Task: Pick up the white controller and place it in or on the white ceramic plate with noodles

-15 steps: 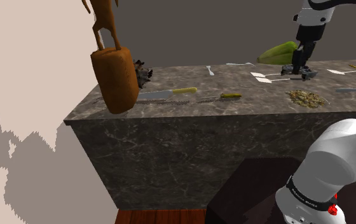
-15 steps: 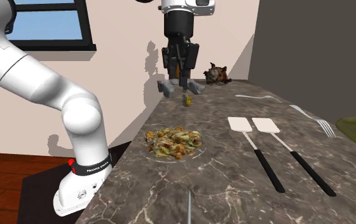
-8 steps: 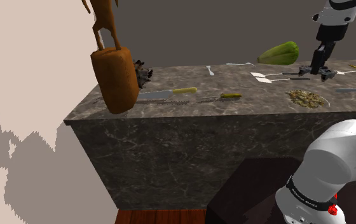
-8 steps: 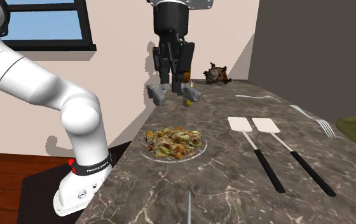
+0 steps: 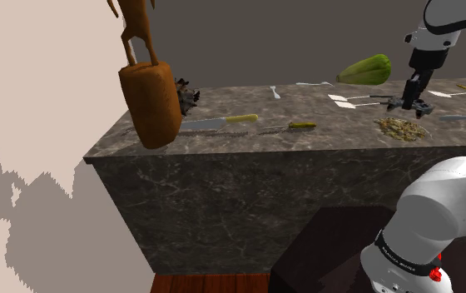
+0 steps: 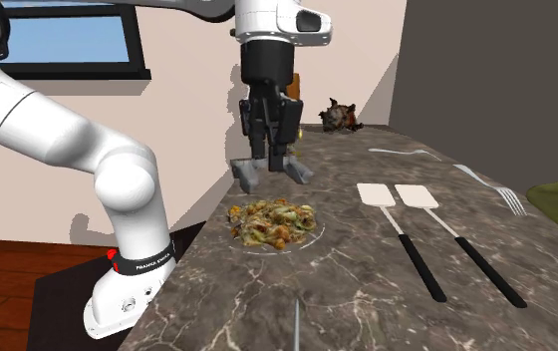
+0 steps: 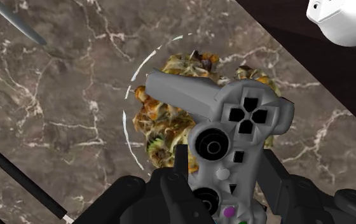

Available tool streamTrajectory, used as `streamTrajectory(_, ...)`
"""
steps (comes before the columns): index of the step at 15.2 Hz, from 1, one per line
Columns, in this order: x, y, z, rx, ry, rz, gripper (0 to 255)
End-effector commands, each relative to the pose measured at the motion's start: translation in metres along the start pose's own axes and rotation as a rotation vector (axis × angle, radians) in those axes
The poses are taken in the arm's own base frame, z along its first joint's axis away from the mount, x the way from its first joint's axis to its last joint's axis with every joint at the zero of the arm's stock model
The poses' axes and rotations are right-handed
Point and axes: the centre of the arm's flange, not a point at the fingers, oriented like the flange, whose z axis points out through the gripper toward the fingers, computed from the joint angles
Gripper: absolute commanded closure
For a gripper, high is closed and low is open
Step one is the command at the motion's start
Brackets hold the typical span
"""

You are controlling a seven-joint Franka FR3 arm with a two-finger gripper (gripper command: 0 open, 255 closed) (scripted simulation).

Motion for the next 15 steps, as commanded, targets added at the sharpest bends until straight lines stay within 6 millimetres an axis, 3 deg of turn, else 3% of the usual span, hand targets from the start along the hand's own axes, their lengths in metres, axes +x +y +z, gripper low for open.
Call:
streamTrajectory(1,0.001,0.0,0.011,0.0,0.001,0.0,255)
streamTrajectory(7,0.003,-0.002,0.041,0.0,0.001,0.0,255)
streamTrajectory(14,0.003,-0.002,0.041,0.0,0.001,0.0,255)
streamTrajectory(15,0.003,-0.002,0.041,0.0,0.001,0.0,0)
